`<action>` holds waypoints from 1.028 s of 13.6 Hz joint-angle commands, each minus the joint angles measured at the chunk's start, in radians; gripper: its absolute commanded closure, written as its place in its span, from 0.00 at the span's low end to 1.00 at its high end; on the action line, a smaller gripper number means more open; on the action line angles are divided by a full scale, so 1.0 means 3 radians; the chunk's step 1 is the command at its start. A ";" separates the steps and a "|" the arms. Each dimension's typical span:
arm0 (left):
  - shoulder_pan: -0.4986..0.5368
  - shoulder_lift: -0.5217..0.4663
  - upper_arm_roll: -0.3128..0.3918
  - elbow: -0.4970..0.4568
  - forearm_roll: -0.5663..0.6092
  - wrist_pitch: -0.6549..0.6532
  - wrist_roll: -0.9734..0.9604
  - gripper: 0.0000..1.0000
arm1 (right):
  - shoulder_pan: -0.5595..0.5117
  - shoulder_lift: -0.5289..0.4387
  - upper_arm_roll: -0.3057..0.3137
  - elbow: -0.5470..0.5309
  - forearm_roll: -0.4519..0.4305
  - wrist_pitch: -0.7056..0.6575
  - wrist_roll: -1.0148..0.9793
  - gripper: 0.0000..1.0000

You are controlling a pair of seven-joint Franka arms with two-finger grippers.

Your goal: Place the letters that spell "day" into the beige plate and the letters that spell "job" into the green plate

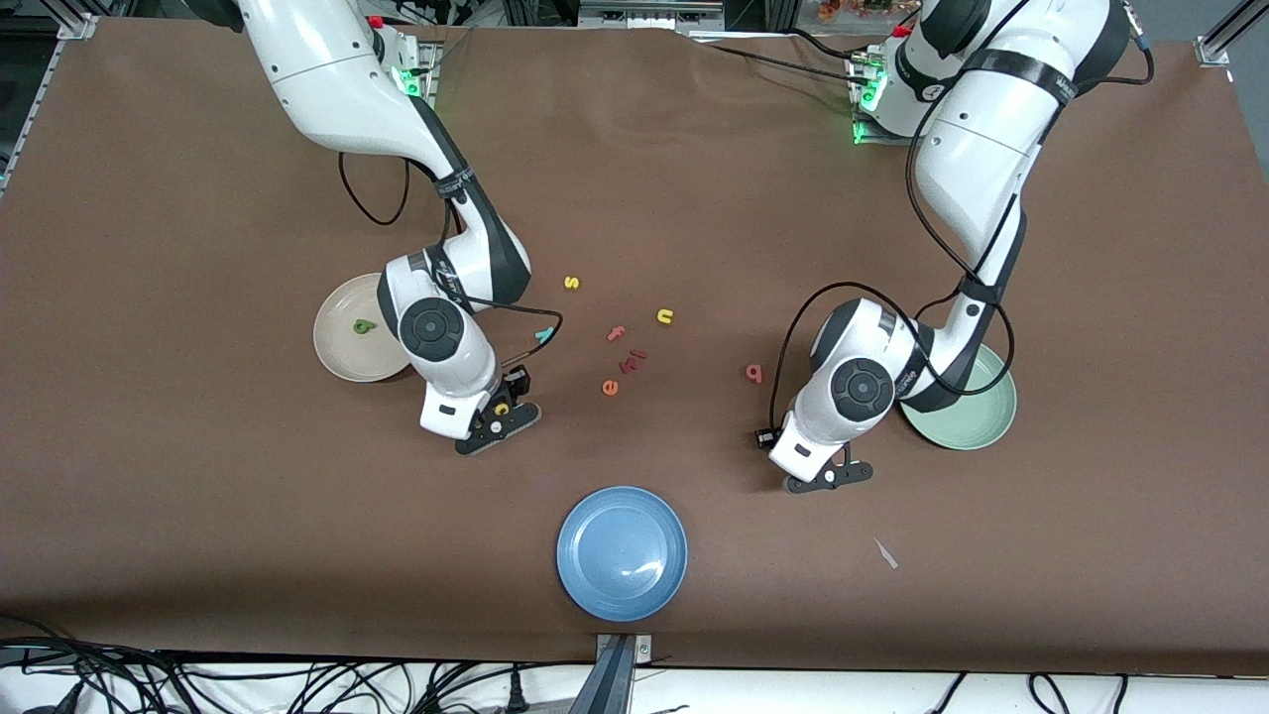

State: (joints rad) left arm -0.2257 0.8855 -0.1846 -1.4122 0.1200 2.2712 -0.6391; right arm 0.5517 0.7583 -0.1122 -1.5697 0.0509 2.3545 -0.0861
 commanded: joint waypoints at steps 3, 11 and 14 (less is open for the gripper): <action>-0.0010 0.0024 0.0027 0.0085 0.0050 -0.0115 -0.0007 0.97 | 0.0017 0.0070 0.0001 -0.0040 0.0060 0.0139 0.0006 0.41; 0.0792 -0.0702 -0.0136 -0.0002 -0.0001 -0.1586 0.0911 0.97 | 0.0058 0.0065 -0.0004 -0.0045 0.0055 0.0103 -0.0015 0.81; 0.1232 -0.0763 -0.0136 -0.0277 0.0004 -0.1808 0.1424 0.97 | 0.0017 -0.0124 -0.0071 -0.0040 0.0055 -0.0101 -0.0030 0.81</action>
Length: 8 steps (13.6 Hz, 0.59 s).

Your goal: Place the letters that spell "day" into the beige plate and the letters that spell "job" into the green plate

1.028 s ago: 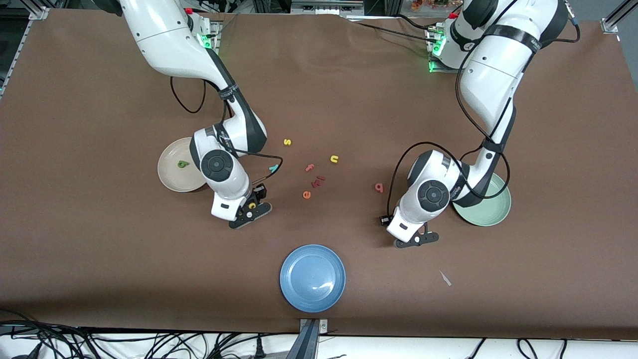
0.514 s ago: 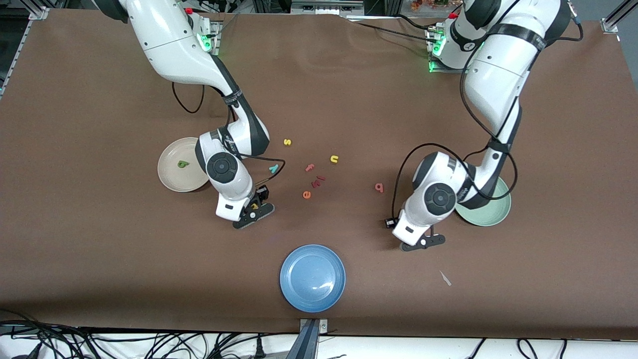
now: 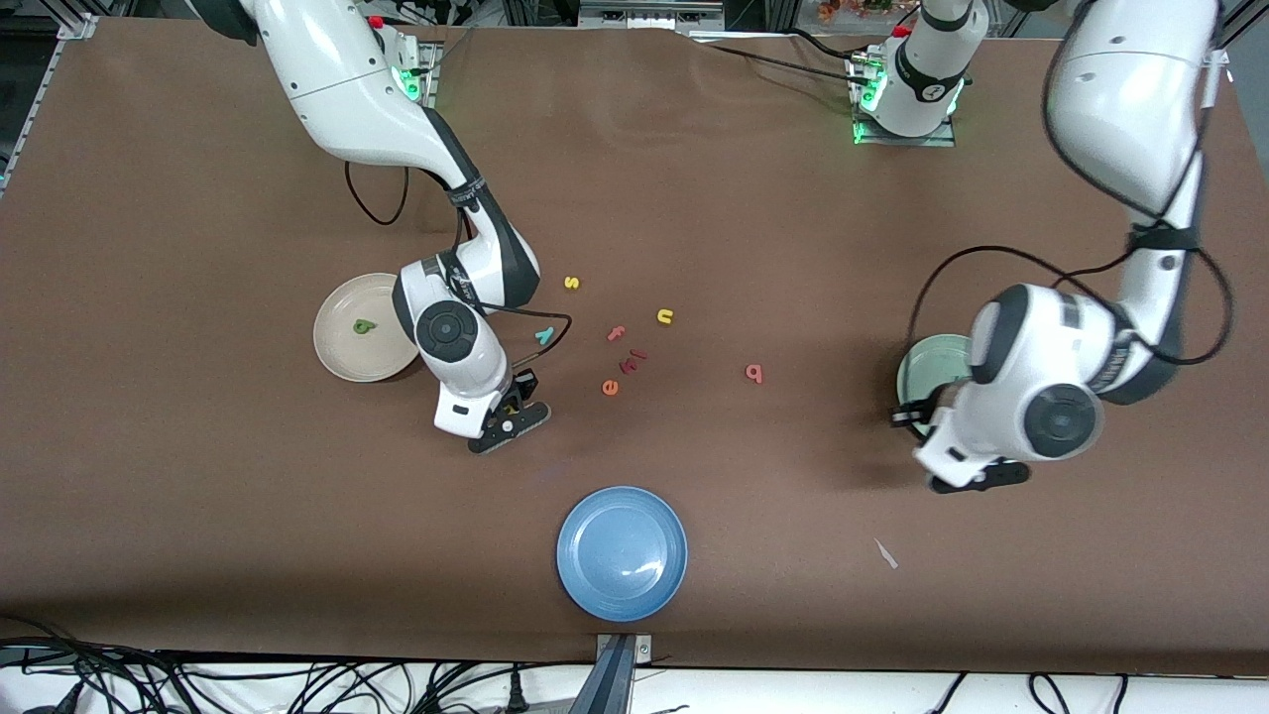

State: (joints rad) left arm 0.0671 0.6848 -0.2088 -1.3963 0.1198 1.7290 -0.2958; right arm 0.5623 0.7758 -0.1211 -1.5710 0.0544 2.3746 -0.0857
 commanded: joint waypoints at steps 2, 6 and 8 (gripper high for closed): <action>0.0379 -0.0069 -0.0051 -0.0514 0.0050 0.0136 0.0326 0.98 | -0.0023 -0.0340 -0.0179 -0.0045 0.0049 -0.0382 -0.0042 0.81; 0.0390 -0.0069 -0.0056 -0.0883 0.0051 0.0526 0.0337 0.81 | -0.0034 -0.0835 -0.0460 -0.0493 0.0049 -0.0941 -0.0163 0.84; 0.0390 -0.0058 -0.0056 -0.0883 0.0051 0.0526 0.0337 0.40 | -0.0034 -0.1198 -0.0567 -0.1152 0.0049 -0.0727 -0.0195 0.83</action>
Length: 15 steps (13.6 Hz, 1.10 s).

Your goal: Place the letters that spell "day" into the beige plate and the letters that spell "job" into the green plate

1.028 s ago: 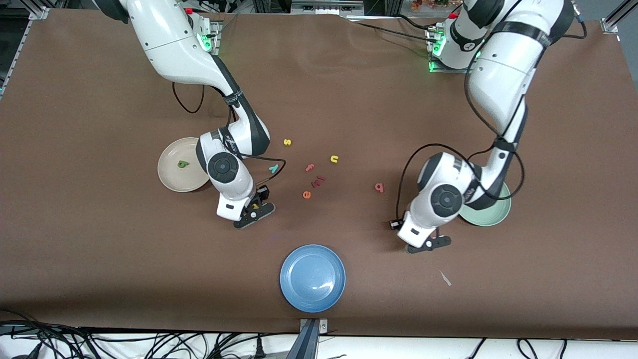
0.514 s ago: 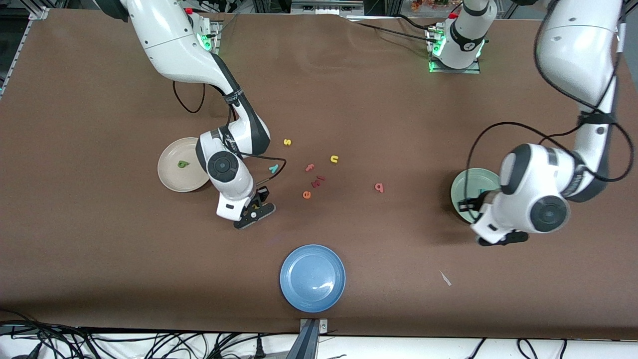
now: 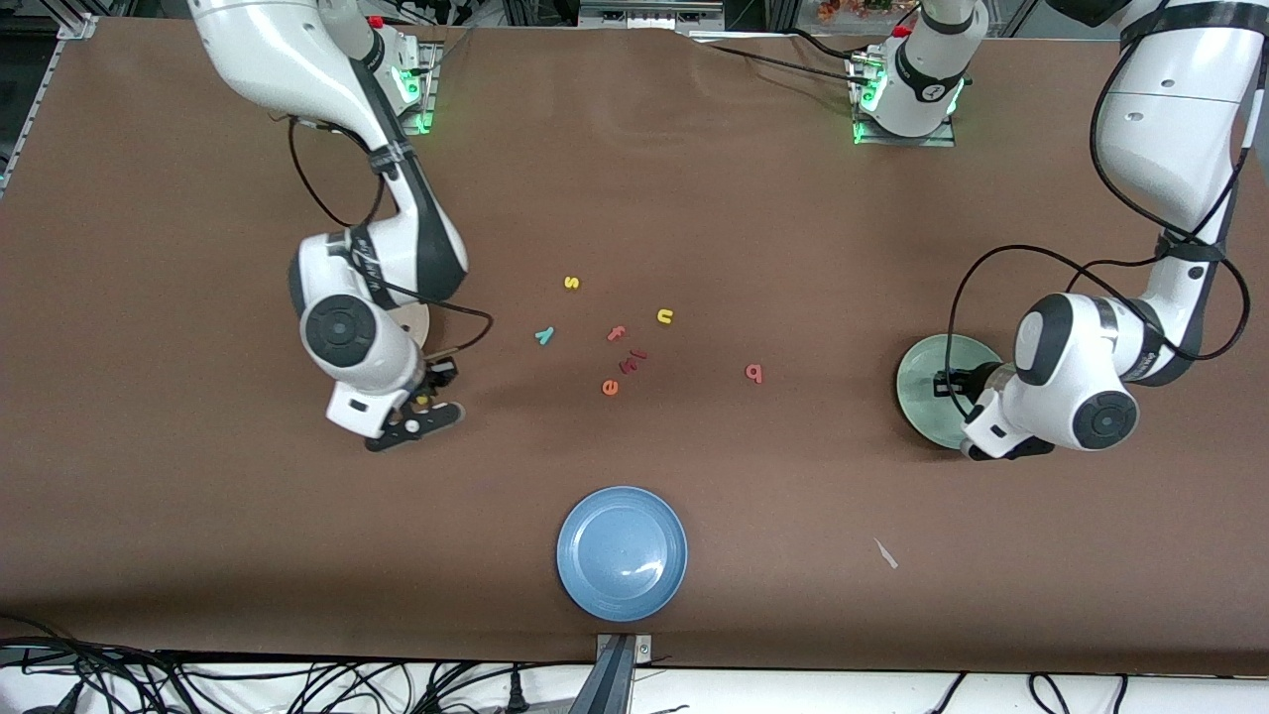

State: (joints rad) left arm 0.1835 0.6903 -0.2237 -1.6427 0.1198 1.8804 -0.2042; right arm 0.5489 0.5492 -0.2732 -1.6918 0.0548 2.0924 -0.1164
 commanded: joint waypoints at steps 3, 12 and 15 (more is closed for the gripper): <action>-0.0034 -0.0199 -0.0016 -0.0006 0.0010 -0.0009 -0.0009 0.00 | 0.0011 -0.0833 -0.0163 -0.1563 0.0047 0.0511 -0.0093 0.83; -0.0616 -0.0124 -0.0650 -0.0006 0.0045 0.0786 -0.1486 0.03 | -0.0009 -0.0711 -0.0204 -0.2072 0.0053 0.1007 -0.0037 0.16; -0.0882 0.0081 -0.0609 -0.0021 0.0152 0.1033 -0.1676 0.07 | 0.0006 -0.0894 -0.0153 -0.1944 0.0053 0.0804 0.0248 0.07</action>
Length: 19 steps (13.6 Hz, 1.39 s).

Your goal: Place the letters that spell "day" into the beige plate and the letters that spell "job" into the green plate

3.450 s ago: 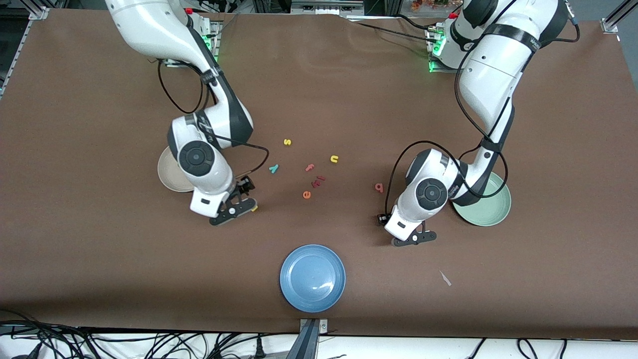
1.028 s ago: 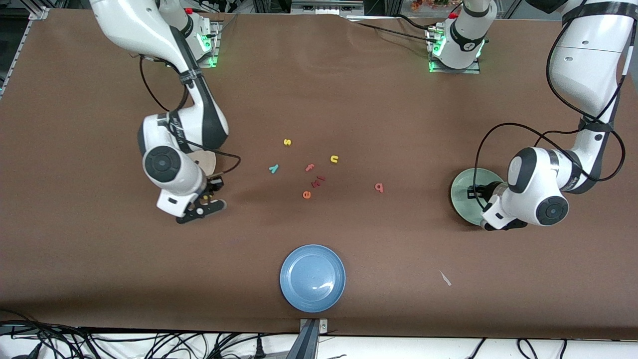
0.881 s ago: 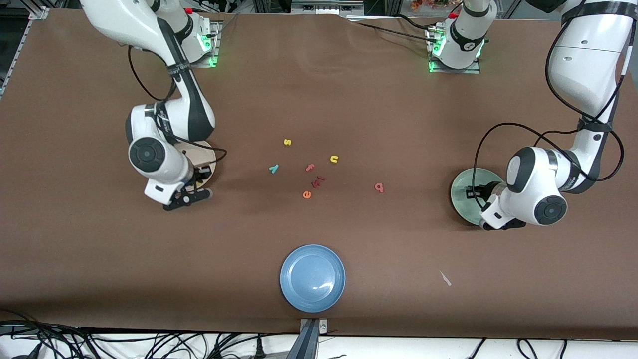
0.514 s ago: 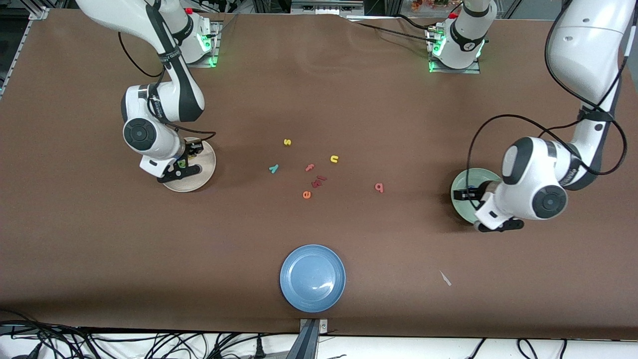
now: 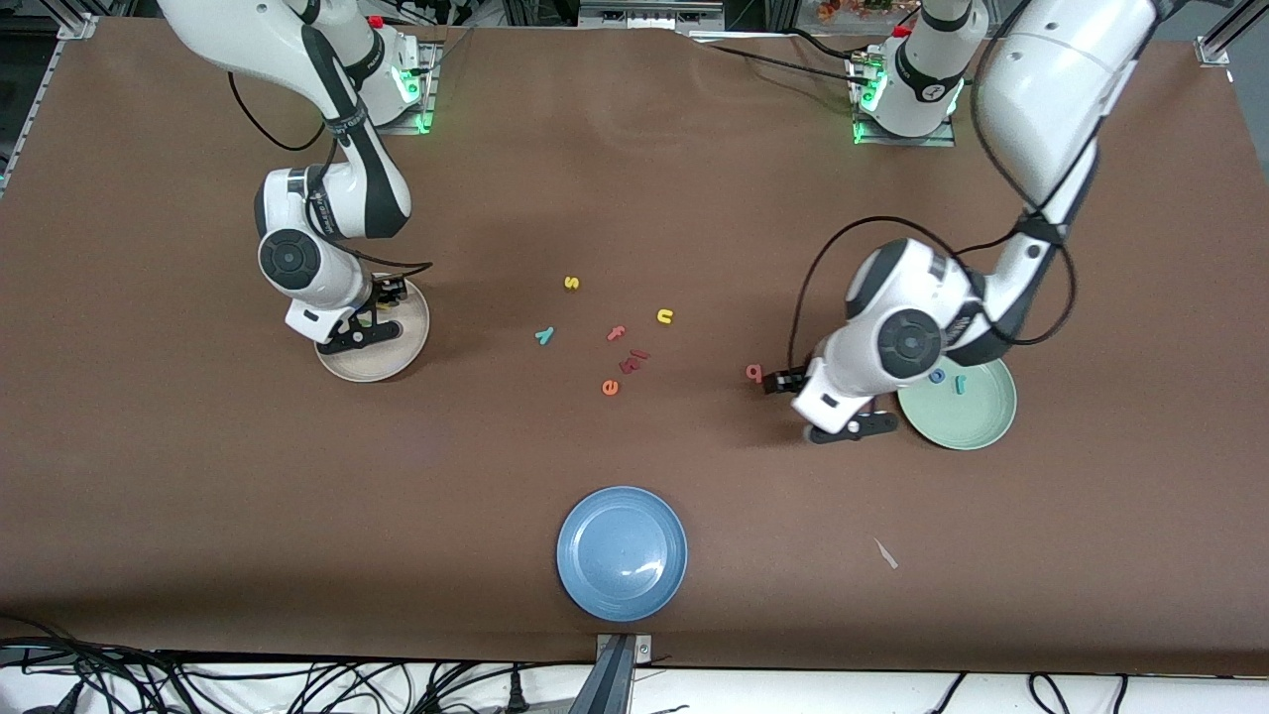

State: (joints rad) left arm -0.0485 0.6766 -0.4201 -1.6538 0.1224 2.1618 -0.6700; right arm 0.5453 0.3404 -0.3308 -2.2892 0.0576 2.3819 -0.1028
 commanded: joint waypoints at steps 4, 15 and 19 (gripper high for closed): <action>-0.0242 0.0291 0.0045 0.0031 0.0456 0.0248 -0.0436 0.06 | 0.0033 -0.0224 0.0457 0.0533 0.0038 -0.0607 0.1331 0.11; -0.0288 0.0352 0.0045 0.0000 0.0425 0.0254 -0.0518 0.64 | 0.0514 0.0720 0.0811 0.1279 -0.0023 0.0267 0.4315 0.23; -0.0248 0.0327 0.0035 0.0021 0.0410 0.0214 -0.0528 0.94 | 0.0555 0.0834 0.0811 0.1341 -0.0018 0.0282 0.4331 0.31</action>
State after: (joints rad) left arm -0.1244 0.7825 -0.4149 -1.6529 0.2321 2.2429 -0.8134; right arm 0.7038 0.5743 -0.0794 -1.9107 0.0583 2.4677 1.1788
